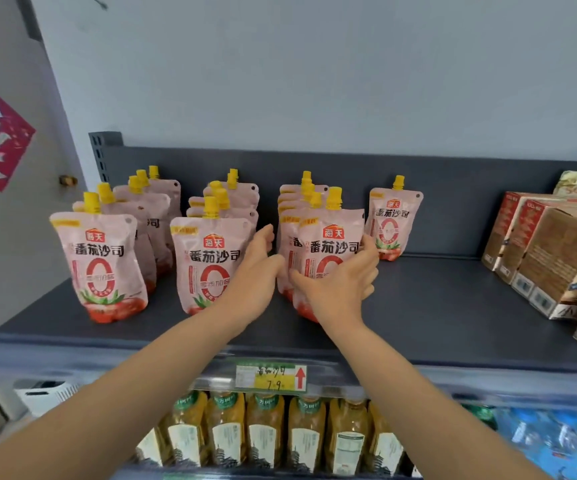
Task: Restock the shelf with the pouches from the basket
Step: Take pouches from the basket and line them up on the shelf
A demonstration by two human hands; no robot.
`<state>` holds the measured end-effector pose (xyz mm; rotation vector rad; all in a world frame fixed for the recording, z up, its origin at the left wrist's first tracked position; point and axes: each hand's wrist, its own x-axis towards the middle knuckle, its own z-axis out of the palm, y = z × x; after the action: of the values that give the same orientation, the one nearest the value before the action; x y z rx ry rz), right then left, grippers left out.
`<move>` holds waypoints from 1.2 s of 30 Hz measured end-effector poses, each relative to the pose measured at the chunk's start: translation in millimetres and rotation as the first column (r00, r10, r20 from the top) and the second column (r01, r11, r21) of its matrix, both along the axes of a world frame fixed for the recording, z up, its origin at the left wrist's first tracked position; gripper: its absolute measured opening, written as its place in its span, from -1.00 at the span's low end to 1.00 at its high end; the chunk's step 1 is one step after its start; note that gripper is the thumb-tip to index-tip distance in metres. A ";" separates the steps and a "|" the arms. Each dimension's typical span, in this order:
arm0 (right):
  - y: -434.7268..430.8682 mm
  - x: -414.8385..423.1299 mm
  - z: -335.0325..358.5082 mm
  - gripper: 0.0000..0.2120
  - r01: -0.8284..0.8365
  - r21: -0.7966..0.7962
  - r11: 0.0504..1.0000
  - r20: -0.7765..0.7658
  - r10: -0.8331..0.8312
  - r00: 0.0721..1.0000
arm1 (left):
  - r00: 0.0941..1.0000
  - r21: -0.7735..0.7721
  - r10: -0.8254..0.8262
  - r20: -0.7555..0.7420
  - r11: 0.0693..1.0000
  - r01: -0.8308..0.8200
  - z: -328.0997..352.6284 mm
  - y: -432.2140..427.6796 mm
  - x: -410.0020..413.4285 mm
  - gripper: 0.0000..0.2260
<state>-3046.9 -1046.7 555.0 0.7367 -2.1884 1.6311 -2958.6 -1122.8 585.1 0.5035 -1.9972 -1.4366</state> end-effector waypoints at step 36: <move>315.0 61.0 -95.7 -0.44 0.629 0.400 0.667 0.192 -0.732 0.654 | 0.747 -0.883 -0.634 0.198 0.216 0.417 -125.8 194.4 -16.5 -0.50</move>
<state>-2985.9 -731.7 459.2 -0.3737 -2.5220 1.0699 -2975.0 -928.4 459.4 -0.9033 -2.4815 -0.4065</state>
